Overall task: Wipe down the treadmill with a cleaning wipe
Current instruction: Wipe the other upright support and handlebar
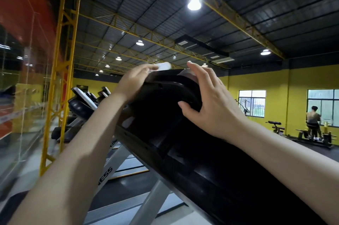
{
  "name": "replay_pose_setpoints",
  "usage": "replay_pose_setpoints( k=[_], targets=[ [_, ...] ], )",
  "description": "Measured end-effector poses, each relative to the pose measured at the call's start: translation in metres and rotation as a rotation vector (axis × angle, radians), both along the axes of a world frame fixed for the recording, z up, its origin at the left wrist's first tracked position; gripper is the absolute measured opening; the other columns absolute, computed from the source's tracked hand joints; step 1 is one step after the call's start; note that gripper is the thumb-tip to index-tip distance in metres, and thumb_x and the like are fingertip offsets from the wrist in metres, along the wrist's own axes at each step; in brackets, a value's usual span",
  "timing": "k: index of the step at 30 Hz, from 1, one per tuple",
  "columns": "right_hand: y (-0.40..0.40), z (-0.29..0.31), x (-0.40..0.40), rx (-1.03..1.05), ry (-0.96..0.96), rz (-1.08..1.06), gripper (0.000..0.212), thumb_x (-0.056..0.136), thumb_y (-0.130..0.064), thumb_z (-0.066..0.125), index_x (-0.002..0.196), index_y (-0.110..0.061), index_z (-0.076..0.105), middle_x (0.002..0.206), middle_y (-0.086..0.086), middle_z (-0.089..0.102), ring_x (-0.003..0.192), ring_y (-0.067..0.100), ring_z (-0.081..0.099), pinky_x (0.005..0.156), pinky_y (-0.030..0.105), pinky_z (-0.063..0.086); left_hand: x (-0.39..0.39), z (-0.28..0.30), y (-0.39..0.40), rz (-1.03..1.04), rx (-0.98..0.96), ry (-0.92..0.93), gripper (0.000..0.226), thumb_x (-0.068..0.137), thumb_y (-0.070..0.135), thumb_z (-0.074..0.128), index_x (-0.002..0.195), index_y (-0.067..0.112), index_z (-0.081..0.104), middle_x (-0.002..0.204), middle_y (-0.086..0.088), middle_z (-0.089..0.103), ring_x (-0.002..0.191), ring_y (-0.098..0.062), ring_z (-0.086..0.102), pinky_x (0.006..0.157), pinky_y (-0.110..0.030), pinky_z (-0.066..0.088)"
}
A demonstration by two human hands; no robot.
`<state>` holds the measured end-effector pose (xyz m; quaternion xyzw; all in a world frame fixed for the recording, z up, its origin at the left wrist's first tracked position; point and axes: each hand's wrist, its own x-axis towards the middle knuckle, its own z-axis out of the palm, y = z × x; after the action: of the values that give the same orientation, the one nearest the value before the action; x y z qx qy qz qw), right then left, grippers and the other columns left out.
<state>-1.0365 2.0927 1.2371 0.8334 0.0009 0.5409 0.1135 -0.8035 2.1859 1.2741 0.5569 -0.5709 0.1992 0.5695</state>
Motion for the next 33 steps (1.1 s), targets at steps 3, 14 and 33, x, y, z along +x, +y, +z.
replay_pose_setpoints(
  k=[3, 14, 33],
  targets=[
    [-0.001, 0.002, -0.005, 0.099, 0.014, 0.175, 0.082, 0.083, -0.039, 0.066, 0.15, -0.018, 0.024, 0.141, -0.003, 0.045, 0.128, 0.01, 0.044, 0.105, 0.015, 0.03, -0.065, -0.013, 0.011, -0.108, -0.104, -0.134, 0.035, 0.102, 0.021, 0.039, 0.123, 0.02, 0.067, 0.127, 0.009, 0.065, 0.121, -0.003, 0.057, 0.106, -0.03, 0.043],
    [-0.033, 0.0, -0.066, 0.897, -0.254, 0.533, 0.037, 0.094, 0.0, 0.042, 0.129, -0.013, 0.044, 0.106, 0.002, 0.059, 0.085, 0.009, 0.054, 0.077, 0.023, 0.044, -0.166, -0.069, -0.009, 0.47, 0.062, -1.109, 0.026, 0.089, 0.01, 0.056, 0.107, 0.016, 0.074, 0.11, 0.002, 0.073, 0.109, -0.019, 0.066, 0.109, -0.03, 0.034],
    [0.001, -0.073, -0.138, 0.352, 0.376, -0.032, 0.036, 0.098, -0.049, 0.039, 0.133, -0.042, 0.043, 0.132, -0.021, 0.05, 0.113, 0.007, 0.053, 0.086, 0.027, 0.043, -0.153, -0.131, 0.04, 0.126, 0.13, -0.491, 0.048, 0.091, -0.011, 0.044, 0.13, 0.008, 0.063, 0.142, 0.0, 0.056, 0.136, -0.011, 0.047, 0.113, -0.039, 0.038]
  ],
)
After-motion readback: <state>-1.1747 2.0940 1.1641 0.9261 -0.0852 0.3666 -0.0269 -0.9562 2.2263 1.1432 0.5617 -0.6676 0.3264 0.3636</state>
